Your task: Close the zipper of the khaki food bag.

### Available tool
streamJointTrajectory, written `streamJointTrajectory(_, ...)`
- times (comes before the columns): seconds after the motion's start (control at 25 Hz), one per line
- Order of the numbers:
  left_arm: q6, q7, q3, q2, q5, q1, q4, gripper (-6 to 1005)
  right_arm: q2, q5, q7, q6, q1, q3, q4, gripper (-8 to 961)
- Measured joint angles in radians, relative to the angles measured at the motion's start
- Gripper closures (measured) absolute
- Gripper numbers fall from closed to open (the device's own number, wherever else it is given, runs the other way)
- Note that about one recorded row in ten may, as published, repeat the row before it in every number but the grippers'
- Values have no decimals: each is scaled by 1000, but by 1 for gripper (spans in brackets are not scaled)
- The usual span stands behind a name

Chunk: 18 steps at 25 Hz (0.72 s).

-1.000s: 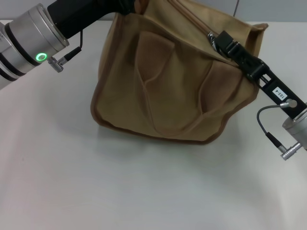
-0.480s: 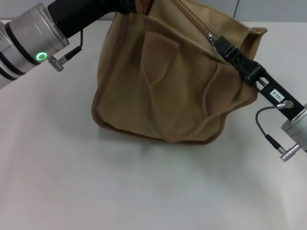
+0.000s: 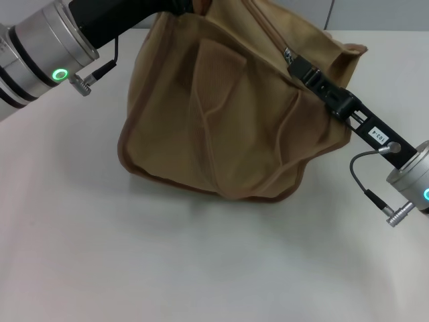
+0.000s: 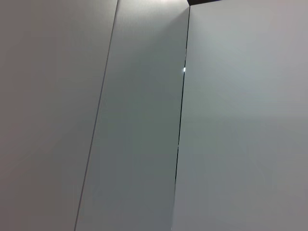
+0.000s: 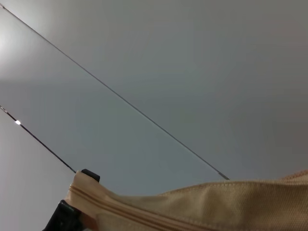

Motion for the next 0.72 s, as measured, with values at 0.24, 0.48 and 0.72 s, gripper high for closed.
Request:
streamJointTrajectory(0.24,2,0,0,0,0,-1,-3,954,0,-6,0,2,13,-1,0,438)
streamJointTrajectory(0.48,3,0,0,0,-1,0,-4,953,0,-6,0,3,14,0,1,636)
streamJointTrajectory(0.72,3,0,-1,0,-1,2,-6,953,0,-7,0,5,17,0,1,675)
